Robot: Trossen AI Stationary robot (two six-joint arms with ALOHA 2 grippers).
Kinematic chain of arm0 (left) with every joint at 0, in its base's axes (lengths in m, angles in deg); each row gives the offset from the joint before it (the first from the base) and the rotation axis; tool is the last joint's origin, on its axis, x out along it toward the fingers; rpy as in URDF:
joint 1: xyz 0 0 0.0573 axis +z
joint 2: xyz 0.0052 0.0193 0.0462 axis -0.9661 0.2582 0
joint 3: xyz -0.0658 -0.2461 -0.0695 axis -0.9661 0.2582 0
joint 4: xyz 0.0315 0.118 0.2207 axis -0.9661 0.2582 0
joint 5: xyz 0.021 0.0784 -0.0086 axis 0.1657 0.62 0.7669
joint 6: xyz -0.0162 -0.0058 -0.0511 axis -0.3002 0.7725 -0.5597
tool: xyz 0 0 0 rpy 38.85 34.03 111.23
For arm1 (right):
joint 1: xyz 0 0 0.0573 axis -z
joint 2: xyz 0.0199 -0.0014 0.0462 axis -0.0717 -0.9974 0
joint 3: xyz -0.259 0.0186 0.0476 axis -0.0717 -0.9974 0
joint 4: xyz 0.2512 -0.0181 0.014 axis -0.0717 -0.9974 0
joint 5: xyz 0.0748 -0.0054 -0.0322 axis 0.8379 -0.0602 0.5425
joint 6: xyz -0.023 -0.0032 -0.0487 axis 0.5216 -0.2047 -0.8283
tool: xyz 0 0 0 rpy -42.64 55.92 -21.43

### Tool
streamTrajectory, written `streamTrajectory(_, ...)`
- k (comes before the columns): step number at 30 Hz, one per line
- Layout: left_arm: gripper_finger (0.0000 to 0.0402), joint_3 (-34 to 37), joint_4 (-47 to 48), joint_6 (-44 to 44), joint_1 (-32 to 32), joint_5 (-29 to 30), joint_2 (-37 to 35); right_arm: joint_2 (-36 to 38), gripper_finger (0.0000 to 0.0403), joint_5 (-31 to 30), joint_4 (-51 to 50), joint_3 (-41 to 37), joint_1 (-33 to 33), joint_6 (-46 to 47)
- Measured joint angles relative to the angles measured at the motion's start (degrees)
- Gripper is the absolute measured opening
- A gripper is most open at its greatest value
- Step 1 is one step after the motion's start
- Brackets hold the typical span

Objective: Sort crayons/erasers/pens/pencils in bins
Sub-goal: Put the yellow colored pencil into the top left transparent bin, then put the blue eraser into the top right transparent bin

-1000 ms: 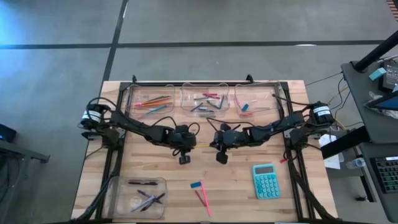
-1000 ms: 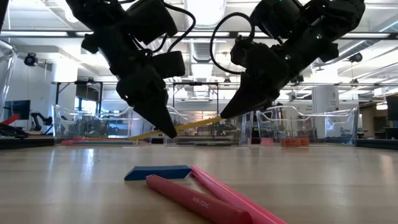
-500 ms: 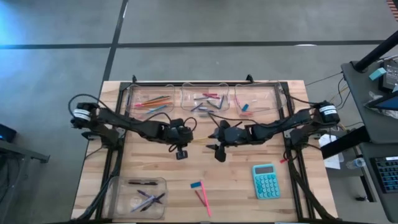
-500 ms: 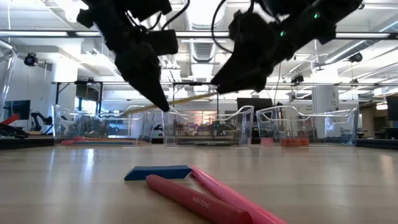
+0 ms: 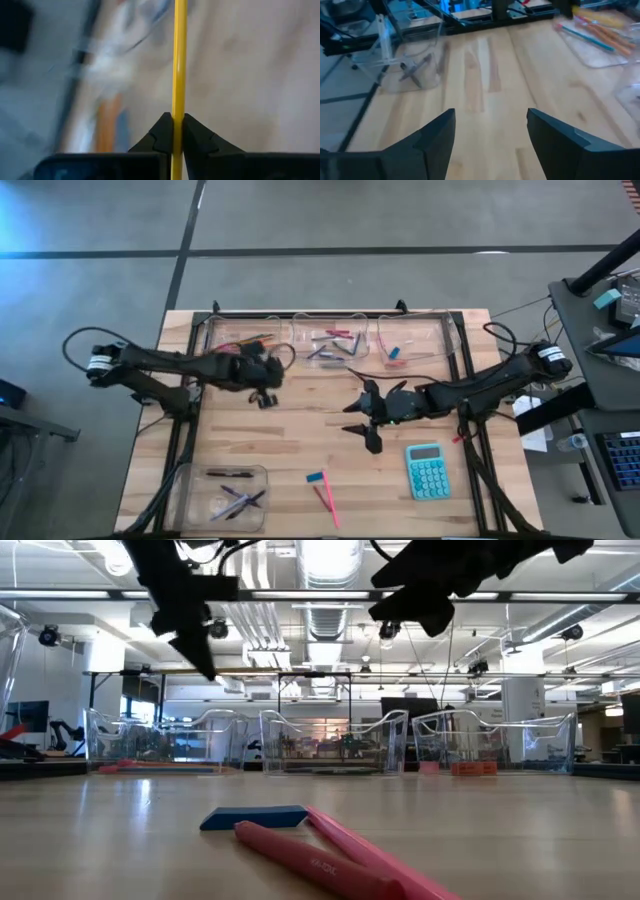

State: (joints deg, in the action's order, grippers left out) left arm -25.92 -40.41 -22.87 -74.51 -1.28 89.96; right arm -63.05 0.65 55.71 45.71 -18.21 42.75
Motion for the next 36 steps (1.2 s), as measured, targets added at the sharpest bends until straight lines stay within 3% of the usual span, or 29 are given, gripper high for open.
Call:
streamTrajectory(5, 0.0007, -0.44, 10.32, 3.39, 9.68, 2.92, -3.98, -0.52, 0.0235, -1.58, -0.62, -0.09, -0.67, -0.39)
streamTrajectory(13, 0.0013, 0.34, 10.63, 12.82, 25.99, 2.51, -3.47, -1.78, 0.0235, -1.75, -0.59, -0.17, -0.56, -0.74)
streamTrajectory(18, 0.0079, 0.36, 10.69, 13.12, 30.49, 2.44, -1.63, -1.67, 0.0234, -1.82, -1.08, -0.18, -0.54, -0.84)
streamTrajectory(23, 0.0143, 0.3, 10.75, 12.74, 30.71, 2.24, -1.04, -1.67, 0.0234, -1.8, -1.23, -0.2, -0.54, -0.75)
streamTrajectory(26, 0.0162, -0.67, 10.61, 9.87, 29.19, 1.13, -2.34, -1.69, 0.0235, -1.73, -0.86, -0.2, -0.67, 1.51)
streamTrajectory(29, 0.0162, -0.54, 6.01, 4.35, 24.07, -8.25, -6.46, -1.74, 0.0234, -0.41, 3.8, -0.15, -2.54, 6.72)
streamTrajectory(31, 0.0153, 1.3, -2.04, 3.5, 17.46, -13.49, -9.99, -1.74, 0.0233, 0.83, 5.38, 0.77, -5.0, 3.43)
streamTrajectory(36, 0.0119, 7.63, -21.5, 1.94, -3.19, -14.28, -13.95, -1.61, 0.0233, -3.96, 2.39, 3.32, -9.18, -2.4)
